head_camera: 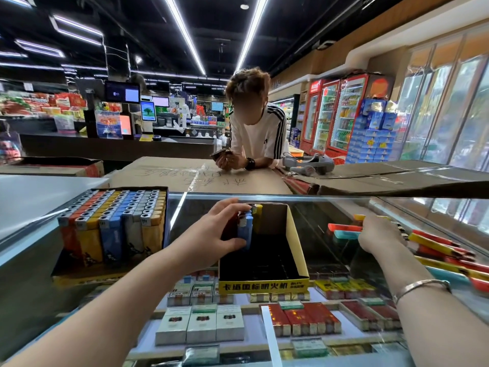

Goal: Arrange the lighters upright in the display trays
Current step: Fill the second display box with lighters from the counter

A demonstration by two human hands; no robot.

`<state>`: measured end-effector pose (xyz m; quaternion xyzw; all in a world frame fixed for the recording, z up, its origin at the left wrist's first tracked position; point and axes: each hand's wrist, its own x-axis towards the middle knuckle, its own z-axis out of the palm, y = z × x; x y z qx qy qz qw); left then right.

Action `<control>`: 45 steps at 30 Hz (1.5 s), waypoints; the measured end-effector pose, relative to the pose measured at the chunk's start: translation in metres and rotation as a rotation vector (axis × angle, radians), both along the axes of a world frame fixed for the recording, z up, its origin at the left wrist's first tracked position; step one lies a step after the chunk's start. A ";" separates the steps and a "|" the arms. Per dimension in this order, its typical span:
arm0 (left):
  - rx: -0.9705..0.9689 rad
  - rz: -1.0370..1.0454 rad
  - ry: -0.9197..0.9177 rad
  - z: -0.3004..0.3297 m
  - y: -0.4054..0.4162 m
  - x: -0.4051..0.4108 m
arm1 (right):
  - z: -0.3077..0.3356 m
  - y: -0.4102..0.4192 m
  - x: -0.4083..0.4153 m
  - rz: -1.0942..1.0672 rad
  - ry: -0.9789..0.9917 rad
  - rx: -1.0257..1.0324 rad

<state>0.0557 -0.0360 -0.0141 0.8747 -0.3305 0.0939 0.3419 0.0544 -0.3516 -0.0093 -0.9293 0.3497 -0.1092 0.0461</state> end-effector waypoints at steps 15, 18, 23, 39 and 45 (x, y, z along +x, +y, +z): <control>-0.013 -0.020 0.031 -0.001 0.002 0.001 | 0.016 0.000 -0.017 0.244 -0.070 0.111; -0.009 -0.020 0.022 -0.001 0.002 0.001 | 0.019 0.002 -0.020 0.306 -0.032 0.158; -0.004 -0.011 0.007 -0.001 0.003 0.001 | 0.020 0.016 -0.018 0.509 -0.008 0.190; -0.005 -0.035 0.021 -0.002 0.004 0.001 | -0.005 0.014 0.020 0.434 0.196 0.121; 0.004 -0.034 0.026 -0.001 0.003 0.002 | 0.006 0.019 0.010 0.510 0.255 0.087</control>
